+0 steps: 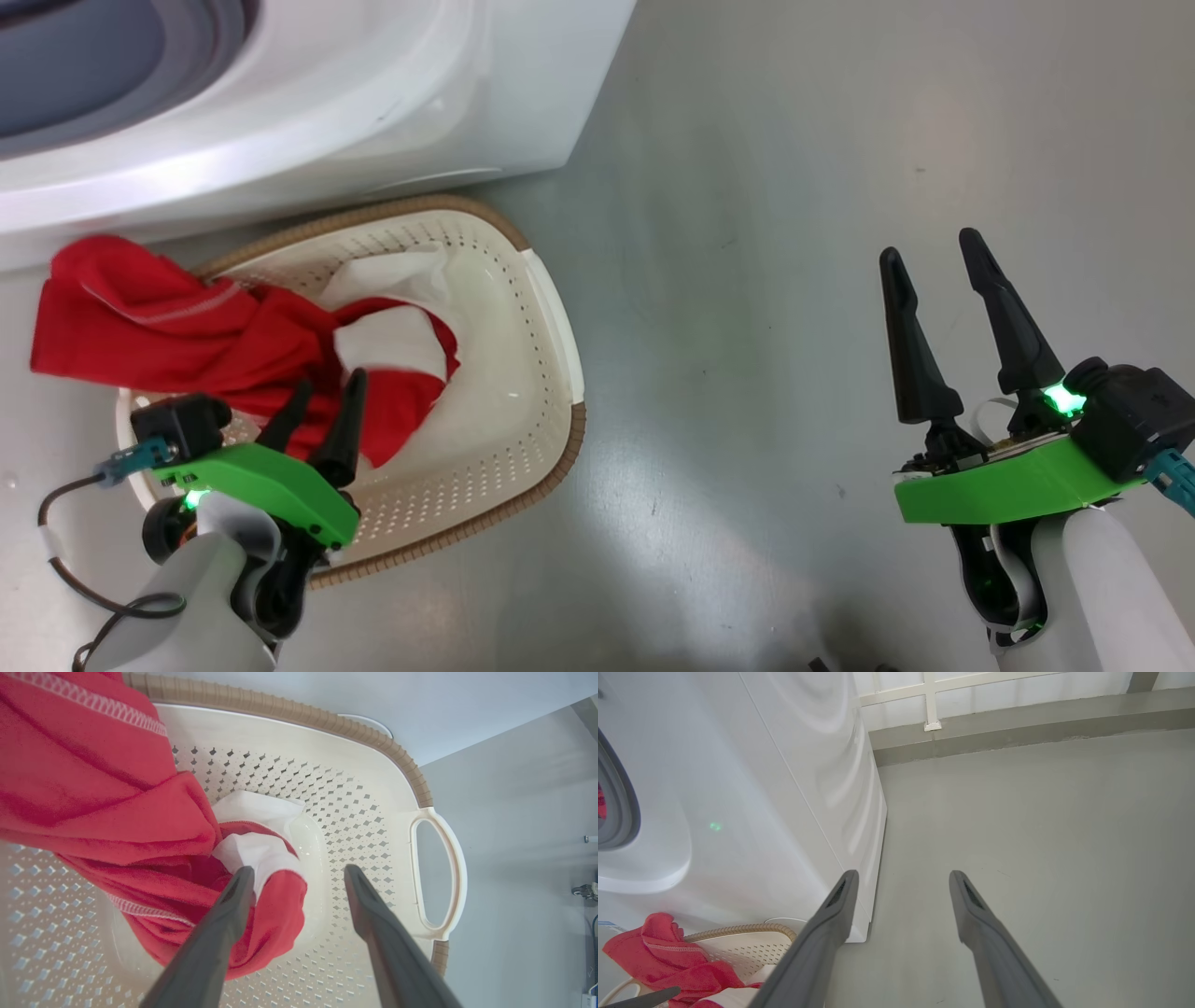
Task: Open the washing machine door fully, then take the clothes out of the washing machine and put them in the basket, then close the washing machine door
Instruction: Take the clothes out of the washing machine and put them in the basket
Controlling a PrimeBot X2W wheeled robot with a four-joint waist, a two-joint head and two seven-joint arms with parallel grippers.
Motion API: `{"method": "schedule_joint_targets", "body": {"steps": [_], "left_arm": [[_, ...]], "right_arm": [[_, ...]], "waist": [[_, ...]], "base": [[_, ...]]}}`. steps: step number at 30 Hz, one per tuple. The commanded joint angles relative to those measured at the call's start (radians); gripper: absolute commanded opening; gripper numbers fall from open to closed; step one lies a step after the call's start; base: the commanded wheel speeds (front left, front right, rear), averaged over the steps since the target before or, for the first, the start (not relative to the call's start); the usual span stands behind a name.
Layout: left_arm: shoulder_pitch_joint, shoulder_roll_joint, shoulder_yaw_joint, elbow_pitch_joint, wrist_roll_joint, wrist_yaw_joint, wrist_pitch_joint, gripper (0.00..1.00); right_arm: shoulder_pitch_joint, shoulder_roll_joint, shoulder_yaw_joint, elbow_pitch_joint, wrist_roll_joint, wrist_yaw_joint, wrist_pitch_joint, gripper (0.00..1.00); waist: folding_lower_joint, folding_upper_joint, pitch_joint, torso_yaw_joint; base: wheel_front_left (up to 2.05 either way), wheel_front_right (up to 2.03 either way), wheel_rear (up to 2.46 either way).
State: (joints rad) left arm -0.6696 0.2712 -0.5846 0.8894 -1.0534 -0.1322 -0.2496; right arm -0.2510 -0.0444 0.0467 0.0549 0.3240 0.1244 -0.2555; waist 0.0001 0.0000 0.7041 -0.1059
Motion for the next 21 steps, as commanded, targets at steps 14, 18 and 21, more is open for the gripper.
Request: {"method": "schedule_joint_targets", "body": {"steps": [14,18,21], "left_arm": [[0.1,-0.005,0.209,-0.039,0.162,0.002,-0.012,1.0],[0.129,-0.013,0.278,-0.068,0.223,0.002,-0.012,1.0],[0.155,-0.019,0.341,-0.097,0.278,0.002,-0.012,1.0]], "right_arm": [[0.031,-0.006,0.026,0.017,-0.001,0.006,-0.006,1.0],[0.039,-0.006,0.025,0.028,-0.002,0.006,-0.006,1.0],[0.046,-0.006,0.025,0.036,-0.005,0.006,-0.006,1.0]], "waist": [[-0.0001,0.0,-0.101,0.023],[-0.0001,0.0,-0.142,0.031],[-0.0001,0.0,-0.175,0.037]], "base": [[0.0,0.0,0.0],[0.0,0.0,0.0],[0.0,0.0,0.0]]}}
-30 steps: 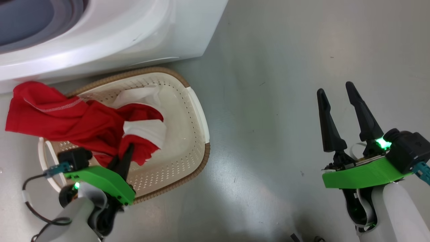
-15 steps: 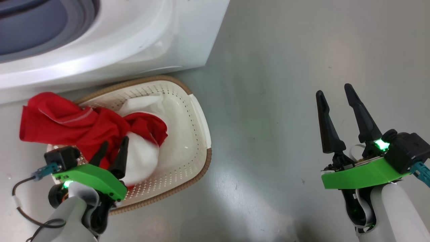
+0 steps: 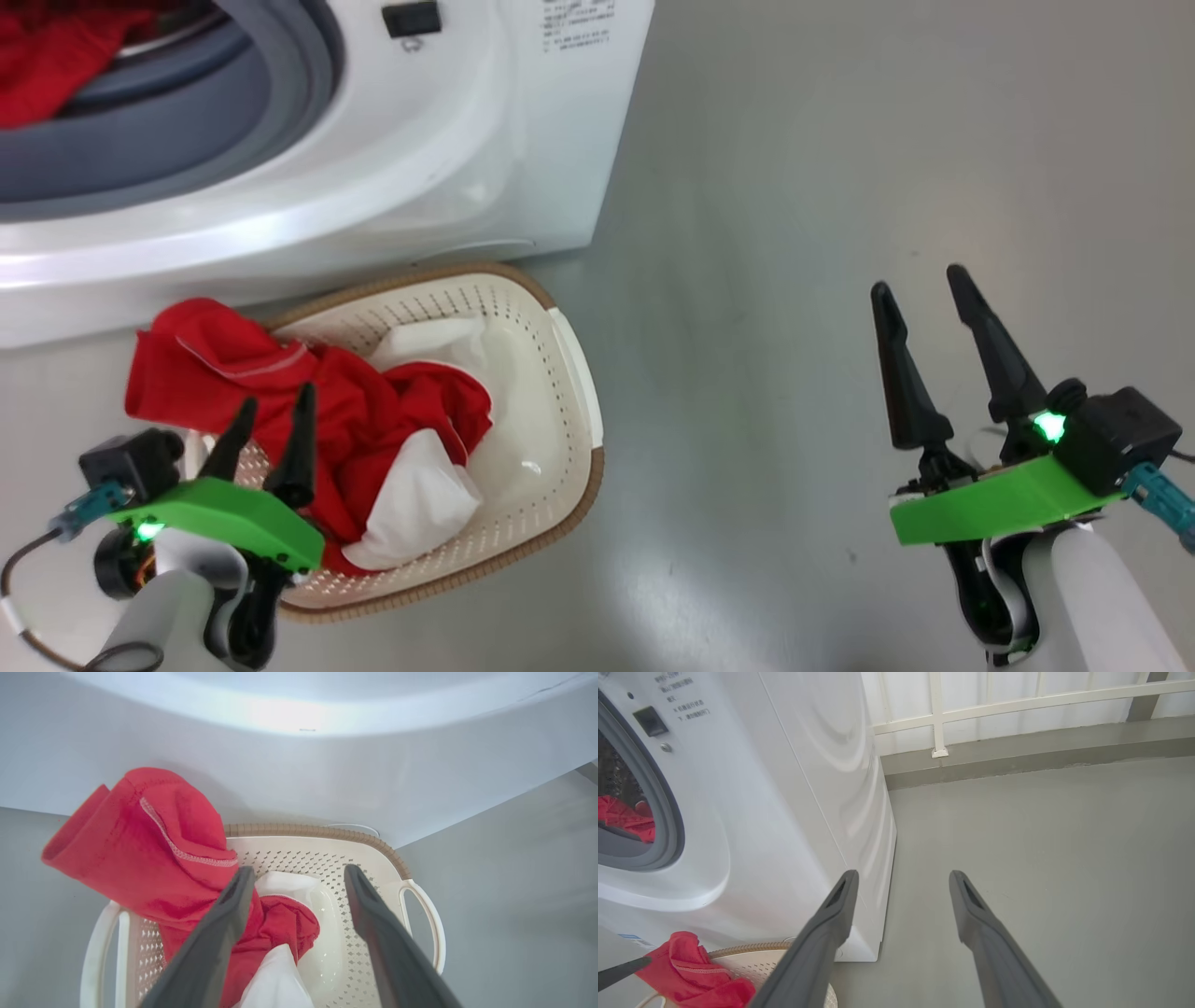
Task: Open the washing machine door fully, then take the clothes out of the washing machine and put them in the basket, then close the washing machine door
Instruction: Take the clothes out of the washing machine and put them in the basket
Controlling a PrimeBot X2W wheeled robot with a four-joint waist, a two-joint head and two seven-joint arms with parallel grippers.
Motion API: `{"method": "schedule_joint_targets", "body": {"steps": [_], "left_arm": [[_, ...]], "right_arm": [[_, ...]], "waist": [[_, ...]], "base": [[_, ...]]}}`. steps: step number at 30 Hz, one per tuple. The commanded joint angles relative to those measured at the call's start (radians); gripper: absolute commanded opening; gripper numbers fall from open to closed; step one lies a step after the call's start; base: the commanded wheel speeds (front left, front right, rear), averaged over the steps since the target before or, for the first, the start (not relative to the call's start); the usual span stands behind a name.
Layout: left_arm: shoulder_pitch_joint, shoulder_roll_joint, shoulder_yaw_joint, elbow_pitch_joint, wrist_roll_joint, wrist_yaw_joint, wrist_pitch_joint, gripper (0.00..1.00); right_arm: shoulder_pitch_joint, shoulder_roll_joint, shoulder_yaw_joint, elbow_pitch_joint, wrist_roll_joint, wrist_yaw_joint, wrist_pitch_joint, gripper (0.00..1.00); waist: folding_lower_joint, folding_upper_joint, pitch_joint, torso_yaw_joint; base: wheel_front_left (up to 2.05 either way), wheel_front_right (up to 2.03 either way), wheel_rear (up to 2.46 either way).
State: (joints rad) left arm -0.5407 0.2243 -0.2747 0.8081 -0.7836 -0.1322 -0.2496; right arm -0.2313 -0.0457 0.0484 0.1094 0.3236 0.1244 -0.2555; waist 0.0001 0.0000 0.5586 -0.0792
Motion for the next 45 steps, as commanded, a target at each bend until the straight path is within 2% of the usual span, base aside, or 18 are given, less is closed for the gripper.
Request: {"method": "schedule_joint_targets", "body": {"steps": [1,8,14,34,45], "left_arm": [[0.036,0.024,0.053,-0.027,0.029,0.002,-0.012,1.0],[0.125,-0.015,0.183,-0.13,0.174,0.002,-0.012,1.0],[0.183,-0.038,0.242,-0.207,0.259,0.002,-0.012,1.0],[0.376,-0.07,0.337,-0.459,0.441,0.002,-0.012,1.0],[0.493,-0.105,0.384,-0.577,0.496,0.002,-0.012,1.0]], "right_arm": [[0.029,-0.004,0.024,-0.015,-0.006,0.006,-0.006,1.0],[0.058,-0.004,0.019,0.004,-0.013,0.006,-0.006,1.0],[0.083,-0.004,0.013,0.015,-0.014,0.006,-0.006,1.0],[0.184,-0.004,-0.008,0.04,-0.023,0.006,-0.006,1.0],[0.266,-0.004,-0.036,0.029,-0.029,0.006,-0.006,1.0]], "waist": [[-0.0001,0.0,-0.042,0.012],[-0.0001,0.0,-0.137,0.028],[-0.0001,0.0,-0.204,0.041],[-0.0001,0.0,-0.389,0.077],[-0.0001,0.0,-0.467,0.097]], "base": [[0.0,0.0,0.0],[0.0,0.0,0.0],[0.0,0.0,0.0],[0.0,0.0,0.0],[0.0,0.0,0.0]]}}
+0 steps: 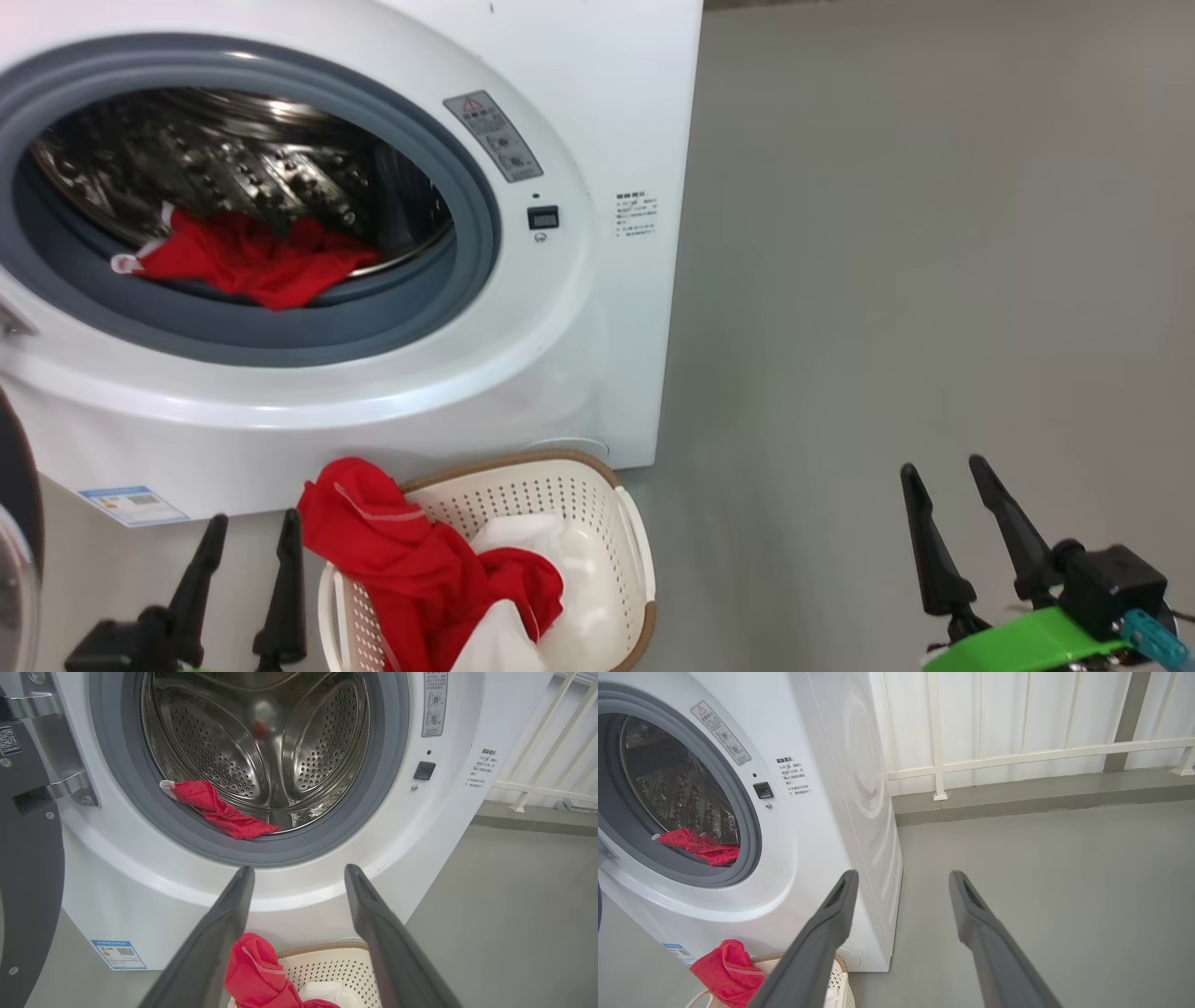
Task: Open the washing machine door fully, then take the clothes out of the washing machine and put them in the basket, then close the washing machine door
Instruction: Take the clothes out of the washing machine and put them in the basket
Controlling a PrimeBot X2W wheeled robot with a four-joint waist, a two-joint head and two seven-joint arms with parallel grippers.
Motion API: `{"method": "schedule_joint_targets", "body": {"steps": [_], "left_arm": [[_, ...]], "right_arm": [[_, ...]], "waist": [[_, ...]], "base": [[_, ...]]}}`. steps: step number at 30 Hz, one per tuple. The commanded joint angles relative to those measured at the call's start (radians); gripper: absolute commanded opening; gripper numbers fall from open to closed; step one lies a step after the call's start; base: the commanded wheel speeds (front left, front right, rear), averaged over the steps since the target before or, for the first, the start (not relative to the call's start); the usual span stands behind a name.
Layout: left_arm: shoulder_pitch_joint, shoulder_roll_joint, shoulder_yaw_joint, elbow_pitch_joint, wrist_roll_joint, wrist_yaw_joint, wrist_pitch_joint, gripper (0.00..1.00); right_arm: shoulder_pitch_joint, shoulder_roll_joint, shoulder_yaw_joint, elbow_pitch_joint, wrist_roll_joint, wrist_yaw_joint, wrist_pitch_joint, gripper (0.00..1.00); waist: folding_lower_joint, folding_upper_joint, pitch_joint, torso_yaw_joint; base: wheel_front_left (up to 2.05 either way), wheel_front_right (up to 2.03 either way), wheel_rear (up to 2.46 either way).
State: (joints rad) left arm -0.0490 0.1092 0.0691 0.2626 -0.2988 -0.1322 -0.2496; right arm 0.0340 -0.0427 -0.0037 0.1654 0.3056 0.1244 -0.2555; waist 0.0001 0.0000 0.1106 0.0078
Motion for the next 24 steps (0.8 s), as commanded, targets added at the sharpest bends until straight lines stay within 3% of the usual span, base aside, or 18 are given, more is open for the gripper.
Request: {"method": "schedule_joint_targets", "body": {"steps": [1,10,24], "left_arm": [[0.015,0.007,0.043,-0.042,0.015,0.002,-0.012,1.0],[0.105,-0.014,0.067,-0.118,0.032,0.002,-0.012,1.0],[0.094,-0.026,0.077,-0.125,0.037,0.002,-0.012,1.0]], "right_arm": [[0.01,-0.008,0.013,-0.029,-0.011,0.006,-0.006,1.0],[0.063,-0.008,0.002,-0.039,-0.004,0.006,-0.006,1.0],[0.047,-0.008,-0.004,-0.036,-0.003,0.006,-0.006,1.0]], "waist": [[-0.0001,0.0,-0.027,0.012],[-0.0001,0.0,-0.053,0.012],[-0.0001,0.0,-0.03,0.015]], "base": [[0.0,0.0,0.0],[0.0,0.0,0.0],[0.0,0.0,0.0]]}}
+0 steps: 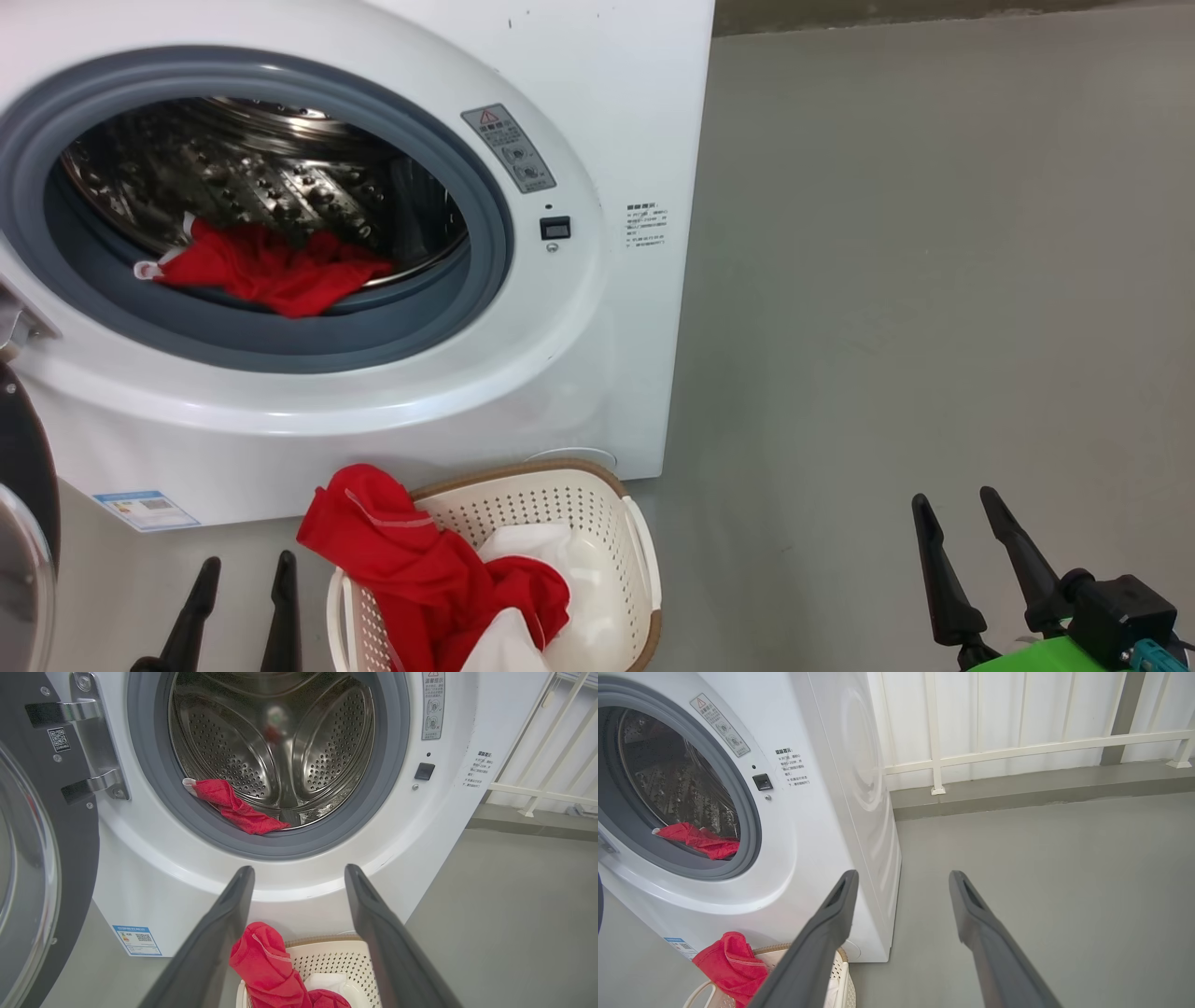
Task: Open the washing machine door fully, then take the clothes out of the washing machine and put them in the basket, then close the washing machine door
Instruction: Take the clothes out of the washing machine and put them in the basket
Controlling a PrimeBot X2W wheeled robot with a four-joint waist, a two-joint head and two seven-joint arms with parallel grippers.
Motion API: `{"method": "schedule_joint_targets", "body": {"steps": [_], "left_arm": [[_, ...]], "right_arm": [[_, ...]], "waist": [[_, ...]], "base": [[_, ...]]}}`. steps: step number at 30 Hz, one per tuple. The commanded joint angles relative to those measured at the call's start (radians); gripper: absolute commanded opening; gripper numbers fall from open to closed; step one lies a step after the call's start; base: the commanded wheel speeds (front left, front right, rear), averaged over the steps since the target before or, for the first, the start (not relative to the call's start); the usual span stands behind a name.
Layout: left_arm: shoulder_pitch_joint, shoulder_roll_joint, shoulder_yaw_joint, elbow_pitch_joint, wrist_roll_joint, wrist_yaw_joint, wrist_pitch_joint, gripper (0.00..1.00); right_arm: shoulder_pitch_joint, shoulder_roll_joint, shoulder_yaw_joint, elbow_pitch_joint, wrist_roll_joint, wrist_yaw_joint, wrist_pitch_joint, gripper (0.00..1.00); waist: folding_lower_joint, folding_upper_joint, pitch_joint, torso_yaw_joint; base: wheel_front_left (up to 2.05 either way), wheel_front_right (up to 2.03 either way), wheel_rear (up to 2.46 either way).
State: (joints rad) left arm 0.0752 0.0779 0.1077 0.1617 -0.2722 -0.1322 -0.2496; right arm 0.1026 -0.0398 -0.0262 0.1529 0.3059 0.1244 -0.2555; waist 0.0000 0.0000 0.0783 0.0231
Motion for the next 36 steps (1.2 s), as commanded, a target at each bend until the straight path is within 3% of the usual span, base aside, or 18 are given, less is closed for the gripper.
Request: {"method": "schedule_joint_targets", "body": {"steps": [1,16,24,36], "left_arm": [[-0.032,0.005,0.038,-0.023,0.011,0.002,-0.012,1.0],[-0.183,0.045,0.006,0.058,0.056,0.002,-0.012,1.0],[-0.359,0.118,-0.016,0.152,0.073,0.002,-0.012,1.0],[-0.635,0.272,-0.035,0.366,0.093,0.002,-0.012,1.0]], "right_arm": [[-0.023,-0.01,0.019,-0.023,-0.003,0.006,-0.006,1.0],[-0.086,-0.01,0.064,-0.023,0.017,0.006,-0.006,1.0],[-0.145,-0.01,0.083,-0.032,0.031,0.006,-0.006,1.0],[-0.21,-0.01,0.115,-0.044,0.044,0.006,-0.006,1.0]], "waist": [[0.0,0.0,0.004,0.0],[0.0,0.0,0.097,-0.019],[0.0,0.0,0.207,-0.06],[0.0,0.0,0.331,-0.14]], "base": [[0.0,0.0,0.0],[0.0,0.0,0.0],[0.0,0.0,0.0],[0.0,0.0,0.0]]}}
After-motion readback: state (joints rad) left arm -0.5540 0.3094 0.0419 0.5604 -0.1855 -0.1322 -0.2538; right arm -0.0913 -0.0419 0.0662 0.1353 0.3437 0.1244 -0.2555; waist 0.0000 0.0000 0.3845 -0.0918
